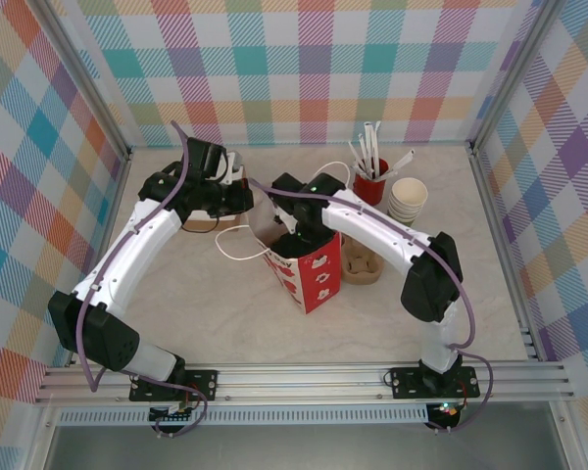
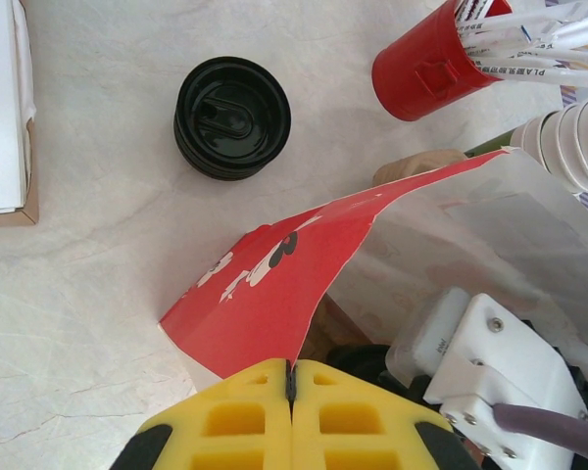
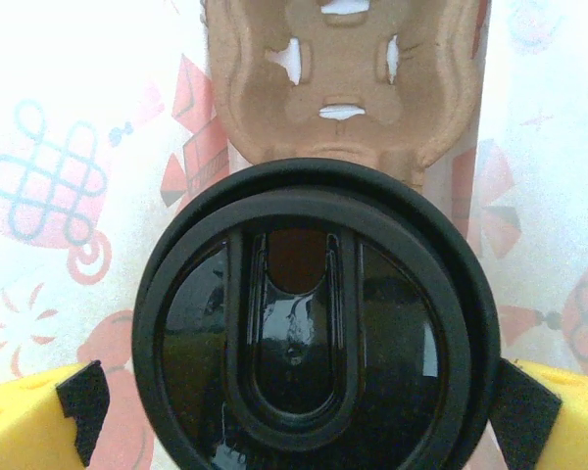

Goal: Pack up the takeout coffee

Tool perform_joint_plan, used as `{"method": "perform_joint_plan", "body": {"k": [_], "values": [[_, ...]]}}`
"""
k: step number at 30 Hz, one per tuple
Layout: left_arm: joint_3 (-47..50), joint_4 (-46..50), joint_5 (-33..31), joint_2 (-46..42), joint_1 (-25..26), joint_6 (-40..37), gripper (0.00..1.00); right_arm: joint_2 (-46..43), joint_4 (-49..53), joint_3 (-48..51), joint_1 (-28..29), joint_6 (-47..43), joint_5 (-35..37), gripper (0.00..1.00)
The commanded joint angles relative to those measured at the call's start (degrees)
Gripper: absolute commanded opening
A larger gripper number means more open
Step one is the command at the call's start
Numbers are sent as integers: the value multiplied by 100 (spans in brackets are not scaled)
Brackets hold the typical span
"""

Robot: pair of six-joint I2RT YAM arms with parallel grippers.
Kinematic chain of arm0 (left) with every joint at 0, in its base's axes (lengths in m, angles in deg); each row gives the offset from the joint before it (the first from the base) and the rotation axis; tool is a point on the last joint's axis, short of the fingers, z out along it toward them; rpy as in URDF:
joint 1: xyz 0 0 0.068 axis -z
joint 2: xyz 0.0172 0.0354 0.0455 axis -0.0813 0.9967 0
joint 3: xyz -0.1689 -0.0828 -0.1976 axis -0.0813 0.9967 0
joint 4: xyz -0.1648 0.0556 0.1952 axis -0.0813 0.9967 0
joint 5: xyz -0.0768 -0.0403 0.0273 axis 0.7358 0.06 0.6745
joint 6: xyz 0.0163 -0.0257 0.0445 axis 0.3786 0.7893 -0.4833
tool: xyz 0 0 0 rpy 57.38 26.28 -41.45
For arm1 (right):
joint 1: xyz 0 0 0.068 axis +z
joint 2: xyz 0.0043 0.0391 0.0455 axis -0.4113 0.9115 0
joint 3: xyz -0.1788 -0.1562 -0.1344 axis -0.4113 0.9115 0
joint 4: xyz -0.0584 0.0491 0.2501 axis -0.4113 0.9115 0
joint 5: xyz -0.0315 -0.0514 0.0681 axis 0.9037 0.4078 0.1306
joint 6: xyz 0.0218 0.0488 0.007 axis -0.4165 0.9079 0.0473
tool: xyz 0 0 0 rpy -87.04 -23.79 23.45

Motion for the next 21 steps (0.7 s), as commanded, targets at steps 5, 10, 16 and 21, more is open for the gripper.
{"method": "perform_joint_plan", "body": {"k": [5, 10, 16, 21], "values": [[-82, 134, 34, -108, 4, -141, 0, -188, 447, -528, -11, 17, 120, 100], [-86, 138, 35, -109, 6, -145, 0, -164, 588, -762, -13, -2, 178, 100], [-98, 134, 44, -113, 5, -150, 0, -161, 624, -782, -12, -17, 169, 100], [-98, 126, 43, -114, 6, -140, 0, -181, 638, -834, -10, 7, 176, 100]]}}
